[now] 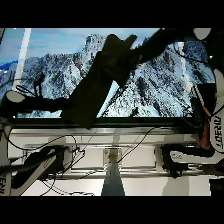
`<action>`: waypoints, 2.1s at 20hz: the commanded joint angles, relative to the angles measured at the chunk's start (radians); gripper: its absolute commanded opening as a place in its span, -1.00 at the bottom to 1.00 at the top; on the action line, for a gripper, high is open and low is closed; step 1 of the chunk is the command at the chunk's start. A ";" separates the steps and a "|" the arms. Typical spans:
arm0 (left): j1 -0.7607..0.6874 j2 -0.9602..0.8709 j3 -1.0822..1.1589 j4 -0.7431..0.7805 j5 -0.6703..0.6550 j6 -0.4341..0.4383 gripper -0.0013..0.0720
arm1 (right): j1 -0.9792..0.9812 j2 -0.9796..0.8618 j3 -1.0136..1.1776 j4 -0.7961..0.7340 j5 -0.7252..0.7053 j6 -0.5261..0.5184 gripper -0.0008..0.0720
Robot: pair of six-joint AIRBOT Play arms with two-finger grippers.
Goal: Fold the clothes and pants, and hang the long-sleeved shirts on hangers.
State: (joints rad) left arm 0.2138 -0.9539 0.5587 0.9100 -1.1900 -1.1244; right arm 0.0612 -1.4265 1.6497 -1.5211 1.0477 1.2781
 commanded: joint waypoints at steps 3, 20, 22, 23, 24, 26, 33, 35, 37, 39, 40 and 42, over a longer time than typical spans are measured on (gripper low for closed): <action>-0.005 0.003 -0.135 -0.048 -0.097 0.010 0.59 | -0.248 0.003 -0.016 0.000 0.080 0.213 -0.89; -0.582 -0.153 -0.263 -0.483 0.543 0.015 0.10 | -0.335 0.003 -0.016 0.085 0.198 0.232 -0.89; -0.591 -0.174 -0.223 -0.486 0.543 0.014 -0.47 | -0.335 0.003 -0.016 0.085 0.197 0.232 -0.89; -0.590 -0.179 -0.195 -0.485 0.544 0.014 -0.78 | -0.335 0.003 -0.016 0.086 0.198 0.232 -0.89; -0.589 -0.179 -0.163 -0.484 0.545 0.019 -0.92 | -0.335 0.003 -0.016 0.088 0.198 0.232 -0.89; -0.551 -0.179 -0.068 -0.475 0.547 0.042 -0.92 | -0.335 0.010 -0.015 0.118 0.195 0.228 -0.89; -0.036 -0.179 0.505 -0.364 0.570 -0.025 -0.93 | -0.335 0.037 0.033 0.351 0.031 0.196 -0.89; 0.129 -0.179 0.687 -0.364 0.590 -0.075 -0.93 | -0.335 0.044 0.089 0.412 -0.031 0.196 -0.89; 0.264 -0.179 0.826 -0.352 0.588 -0.081 -0.94 | -0.335 0.044 0.169 0.425 -0.069 0.198 -0.89; 0.367 -0.179 0.892 -0.307 0.588 -0.108 -0.94 | -0.342 0.044 0.241 0.400 -0.100 0.261 -0.89; 0.406 -0.179 0.896 -0.262 0.586 -0.129 -0.94 | -0.344 0.044 0.266 0.358 -0.111 0.314 -0.89; 0.444 -0.204 0.896 -0.070 0.497 -0.187 -0.94 | -0.362 0.042 0.274 0.183 -0.069 0.418 -0.89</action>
State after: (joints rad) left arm 0.5529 -1.1404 1.3956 0.6468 -0.6231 -1.2354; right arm -0.2855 -1.3827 1.8767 -1.1824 0.9760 1.5677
